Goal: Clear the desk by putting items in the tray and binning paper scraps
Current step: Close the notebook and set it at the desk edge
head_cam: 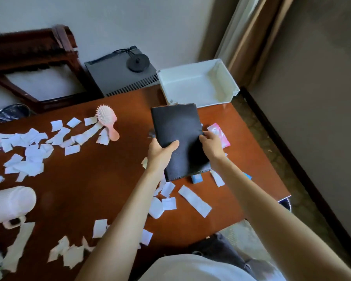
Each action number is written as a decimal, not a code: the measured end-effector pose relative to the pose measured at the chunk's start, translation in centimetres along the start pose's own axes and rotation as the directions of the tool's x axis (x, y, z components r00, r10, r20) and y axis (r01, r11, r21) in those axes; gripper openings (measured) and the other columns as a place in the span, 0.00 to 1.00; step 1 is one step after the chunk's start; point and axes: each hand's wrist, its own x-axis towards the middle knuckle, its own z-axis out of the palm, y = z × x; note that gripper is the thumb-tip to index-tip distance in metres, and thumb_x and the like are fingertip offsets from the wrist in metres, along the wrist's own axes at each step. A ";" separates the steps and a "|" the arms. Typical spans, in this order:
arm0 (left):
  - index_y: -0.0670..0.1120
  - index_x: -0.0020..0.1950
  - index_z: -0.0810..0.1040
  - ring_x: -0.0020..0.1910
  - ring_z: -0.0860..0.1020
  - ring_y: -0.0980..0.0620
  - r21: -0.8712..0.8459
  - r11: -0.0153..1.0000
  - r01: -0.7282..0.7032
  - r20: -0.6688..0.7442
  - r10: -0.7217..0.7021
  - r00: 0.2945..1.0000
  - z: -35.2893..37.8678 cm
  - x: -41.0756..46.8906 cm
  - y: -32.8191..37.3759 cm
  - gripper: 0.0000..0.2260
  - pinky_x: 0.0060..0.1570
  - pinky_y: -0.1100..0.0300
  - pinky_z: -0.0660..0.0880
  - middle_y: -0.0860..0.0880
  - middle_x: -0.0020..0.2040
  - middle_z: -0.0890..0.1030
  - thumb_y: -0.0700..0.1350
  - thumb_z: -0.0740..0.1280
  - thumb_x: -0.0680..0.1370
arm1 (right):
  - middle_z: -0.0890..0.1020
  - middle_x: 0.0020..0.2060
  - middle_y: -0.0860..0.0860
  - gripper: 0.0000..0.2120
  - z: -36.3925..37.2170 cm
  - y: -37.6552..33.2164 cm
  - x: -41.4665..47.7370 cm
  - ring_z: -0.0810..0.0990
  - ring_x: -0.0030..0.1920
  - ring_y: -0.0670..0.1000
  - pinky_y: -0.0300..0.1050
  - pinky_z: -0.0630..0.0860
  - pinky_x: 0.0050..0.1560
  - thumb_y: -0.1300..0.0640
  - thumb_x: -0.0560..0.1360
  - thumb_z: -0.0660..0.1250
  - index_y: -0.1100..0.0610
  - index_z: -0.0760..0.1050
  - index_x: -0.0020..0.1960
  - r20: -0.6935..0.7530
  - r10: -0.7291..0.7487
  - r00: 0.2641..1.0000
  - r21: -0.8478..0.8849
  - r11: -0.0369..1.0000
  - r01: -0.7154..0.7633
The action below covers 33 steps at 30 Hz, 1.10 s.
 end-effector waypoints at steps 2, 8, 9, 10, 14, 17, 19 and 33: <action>0.42 0.68 0.67 0.64 0.74 0.45 0.021 0.999 0.026 0.005 -0.026 1.000 4.7 0.5 0.9 0.24 0.50 0.60 0.70 0.46 0.67 0.73 0.47 0.70 0.75 | 0.75 0.47 0.53 0.12 -3.8 1.2 2.6 0.71 0.48 0.50 0.39 0.66 0.46 0.64 0.78 0.58 0.65 0.75 0.58 -0.042 0.028 0.999 0.000 1.000 -0.028; 0.43 0.70 0.60 0.67 0.71 0.46 0.148 0.987 0.068 0.092 -0.082 0.992 17.0 2.3 3.0 0.24 0.59 0.58 0.72 0.45 0.70 0.69 0.42 0.66 0.77 | 0.80 0.48 0.57 0.12 -13.5 4.6 9.5 0.76 0.50 0.55 0.44 0.70 0.52 0.61 0.77 0.59 0.62 0.77 0.56 -0.145 0.127 0.981 -0.053 0.989 -0.136; 0.44 0.71 0.59 0.68 0.70 0.46 0.176 0.982 0.063 0.107 -0.082 0.991 18.5 2.7 3.2 0.25 0.60 0.57 0.72 0.45 0.70 0.68 0.42 0.65 0.77 | 0.81 0.51 0.59 0.12 -14.6 5.0 10.4 0.77 0.53 0.57 0.46 0.72 0.55 0.61 0.77 0.59 0.62 0.78 0.56 -0.168 0.147 0.975 -0.058 0.986 -0.159; 0.45 0.71 0.59 0.68 0.70 0.46 0.193 0.980 0.054 0.122 -0.079 0.989 19.8 3.1 3.4 0.25 0.61 0.56 0.72 0.46 0.70 0.68 0.41 0.65 0.78 | 0.81 0.53 0.60 0.12 -15.6 5.2 11.2 0.77 0.55 0.59 0.47 0.72 0.57 0.60 0.77 0.59 0.61 0.78 0.57 -0.185 0.162 0.969 -0.063 0.982 -0.176; 0.45 0.74 0.58 0.70 0.67 0.45 0.309 0.947 0.094 0.138 -0.143 0.980 24.0 5.1 3.6 0.26 0.64 0.54 0.71 0.46 0.73 0.65 0.43 0.64 0.78 | 0.81 0.50 0.60 0.12 -18.4 6.2 14.4 0.77 0.54 0.60 0.49 0.73 0.55 0.61 0.77 0.58 0.60 0.79 0.54 -0.188 0.167 0.968 -0.083 0.979 -0.185; 0.44 0.75 0.56 0.72 0.65 0.45 0.452 0.884 0.120 0.128 -0.197 0.972 25.7 6.0 3.8 0.26 0.65 0.54 0.69 0.44 0.74 0.63 0.45 0.61 0.80 | 0.78 0.45 0.56 0.12 -19.5 6.7 16.3 0.75 0.50 0.55 0.44 0.70 0.50 0.62 0.78 0.58 0.60 0.78 0.55 -0.160 0.179 0.971 -0.086 0.977 -0.194; 0.44 0.75 0.58 0.72 0.65 0.45 0.513 0.851 0.114 0.129 -0.208 0.970 26.2 6.6 3.8 0.24 0.65 0.54 0.69 0.44 0.73 0.64 0.45 0.60 0.80 | 0.79 0.51 0.56 0.13 -19.8 6.9 17.2 0.76 0.54 0.56 0.45 0.72 0.54 0.61 0.78 0.58 0.59 0.76 0.59 -0.147 0.189 0.971 -0.086 0.975 -0.203; 0.42 0.76 0.54 0.67 0.70 0.46 0.588 0.784 0.199 0.024 -0.263 0.964 23.1 7.2 3.2 0.25 0.58 0.59 0.74 0.43 0.72 0.65 0.45 0.58 0.81 | 0.69 0.60 0.59 0.20 -15.6 8.0 15.2 0.72 0.61 0.57 0.43 0.66 0.64 0.60 0.75 0.66 0.63 0.69 0.66 0.026 0.023 0.999 -0.299 0.954 -0.015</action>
